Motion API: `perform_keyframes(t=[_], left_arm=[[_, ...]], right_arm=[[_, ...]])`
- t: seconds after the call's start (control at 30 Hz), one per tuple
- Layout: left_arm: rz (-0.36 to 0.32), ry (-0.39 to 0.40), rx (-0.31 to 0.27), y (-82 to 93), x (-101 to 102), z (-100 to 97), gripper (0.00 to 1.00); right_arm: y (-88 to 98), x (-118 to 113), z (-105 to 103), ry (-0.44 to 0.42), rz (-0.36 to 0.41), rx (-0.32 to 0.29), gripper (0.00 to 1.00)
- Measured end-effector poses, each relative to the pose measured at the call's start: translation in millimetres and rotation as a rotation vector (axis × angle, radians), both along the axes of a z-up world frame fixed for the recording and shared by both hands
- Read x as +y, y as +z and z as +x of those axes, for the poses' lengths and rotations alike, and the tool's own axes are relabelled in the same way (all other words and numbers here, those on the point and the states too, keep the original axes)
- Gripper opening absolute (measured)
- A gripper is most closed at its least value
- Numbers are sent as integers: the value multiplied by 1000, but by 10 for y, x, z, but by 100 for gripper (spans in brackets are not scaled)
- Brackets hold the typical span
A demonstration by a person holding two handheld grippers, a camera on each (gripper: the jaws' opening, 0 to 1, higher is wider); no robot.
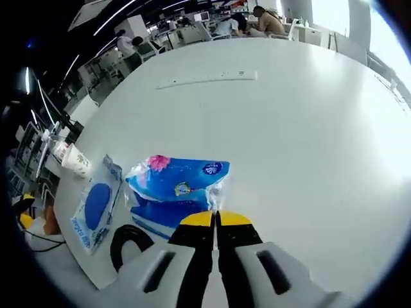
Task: Arrange the tabletop items into an orderly group along one side of the table until the central work area is clear of visible clutter.
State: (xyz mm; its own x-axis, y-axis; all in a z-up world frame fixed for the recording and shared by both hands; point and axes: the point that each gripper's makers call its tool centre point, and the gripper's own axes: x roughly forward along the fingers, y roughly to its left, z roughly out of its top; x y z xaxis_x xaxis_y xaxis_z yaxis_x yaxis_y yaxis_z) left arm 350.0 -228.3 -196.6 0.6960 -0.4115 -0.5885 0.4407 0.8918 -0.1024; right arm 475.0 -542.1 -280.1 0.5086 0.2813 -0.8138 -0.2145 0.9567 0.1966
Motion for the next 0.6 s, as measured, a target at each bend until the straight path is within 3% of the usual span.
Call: perform_keyframes(t=[0.33, 0.6], left_arm=[[-4, 14, 13, -58, 31, -10, 35], [-9, 11, 18, -67, -17, -13, 35]], right_arm=[[-45, -44, 21, 80, -65, 5, 0], [-91, -101, 41, 88, -67, 12, 0]])
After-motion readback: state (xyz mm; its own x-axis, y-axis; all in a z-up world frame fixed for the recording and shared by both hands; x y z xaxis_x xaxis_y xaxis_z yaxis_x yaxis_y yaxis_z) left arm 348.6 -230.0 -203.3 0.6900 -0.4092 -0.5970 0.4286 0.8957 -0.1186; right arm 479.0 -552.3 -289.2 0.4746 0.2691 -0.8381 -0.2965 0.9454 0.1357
